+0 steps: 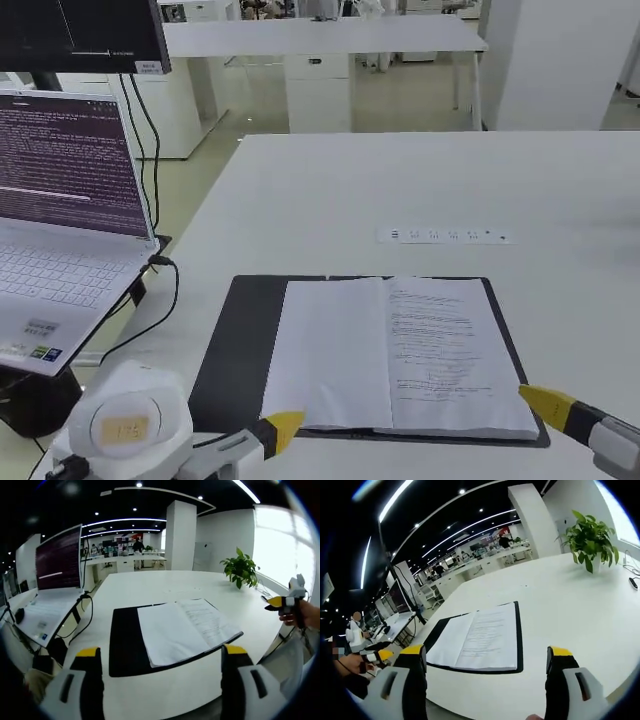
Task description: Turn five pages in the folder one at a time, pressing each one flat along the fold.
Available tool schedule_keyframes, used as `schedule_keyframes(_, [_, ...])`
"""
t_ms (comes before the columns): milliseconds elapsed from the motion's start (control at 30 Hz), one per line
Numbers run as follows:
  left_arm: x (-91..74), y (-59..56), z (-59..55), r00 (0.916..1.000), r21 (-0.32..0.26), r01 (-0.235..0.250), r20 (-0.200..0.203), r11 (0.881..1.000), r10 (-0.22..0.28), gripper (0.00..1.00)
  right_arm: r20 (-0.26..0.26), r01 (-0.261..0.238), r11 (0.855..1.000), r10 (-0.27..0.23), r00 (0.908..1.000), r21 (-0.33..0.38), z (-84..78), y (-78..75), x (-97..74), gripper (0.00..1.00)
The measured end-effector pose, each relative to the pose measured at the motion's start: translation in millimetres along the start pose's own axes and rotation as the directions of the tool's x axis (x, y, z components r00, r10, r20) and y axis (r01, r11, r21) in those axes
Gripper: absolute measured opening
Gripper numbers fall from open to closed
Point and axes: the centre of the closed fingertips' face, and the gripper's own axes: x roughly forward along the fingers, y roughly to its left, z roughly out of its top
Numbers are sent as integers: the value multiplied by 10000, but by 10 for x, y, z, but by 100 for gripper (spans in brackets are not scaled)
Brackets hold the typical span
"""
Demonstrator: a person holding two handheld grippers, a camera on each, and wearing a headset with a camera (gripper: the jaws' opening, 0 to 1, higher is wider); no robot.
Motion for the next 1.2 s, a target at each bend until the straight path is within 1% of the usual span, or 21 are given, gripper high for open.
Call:
schedule_keyframes(100, [-16,-5,15,10000,26,-17,-19,10000,17,99,56,28,10000,-28,10000,6,8,-9,-10,100])
schedule_keyframes(333, [58,-61,2,9999,91,93,-80,9999,-92,99,-21,0,10000,0,10000,-14,-12,-26,6,100])
schedule_keyframes(400, [85,-90,-3,9998,55,141,-145,9999,-140,99,-45,-29,10000,29,10000,-38,-23,-23,6,100])
schedule_keyframes(467, [101,-130,7,9997,60,205,-128,9998,-205,99,-97,-51,10000,51,9999,-15,-39,-24,8,100])
schedule_keyframes(600, [204,-206,-4,9991,142,387,-201,9991,-384,99,-115,-54,10000,54,9999,48,-70,-63,4,100])
schedule_keyframes(667, [265,-274,-8,9981,226,562,-254,9982,-556,99,-164,-72,9999,73,9998,98,-100,-68,7,100])
schedule_keyframes(767, [362,-370,-6,9965,354,790,-287,9962,-780,99,-244,-187,9998,189,9995,110,-146,-19,11,100])
schedule_keyframes(900, [516,-482,-38,9934,537,1071,-481,9928,-1046,99,-281,-330,9994,334,9990,139,-175,6,24,99])
schedule_keyframes(933, [560,-518,-48,9920,610,1173,-538,9912,-1141,99,-255,-395,9991,399,9989,165,-182,24,37,99])
schedule_keyframes(1067, [690,-647,-73,9866,772,1517,-726,9854,-1462,97,-449,-574,9982,581,9973,153,-237,84,80,98])
schedule_keyframes(1100, [748,-683,-85,9852,820,1591,-772,9839,-1528,96,-486,-654,9977,661,9966,159,-253,101,89,97])
schedule_keyframes(1200, [843,-778,-94,9808,972,1831,-856,9783,-1751,93,-439,-712,9972,722,9964,238,-271,129,105,97])
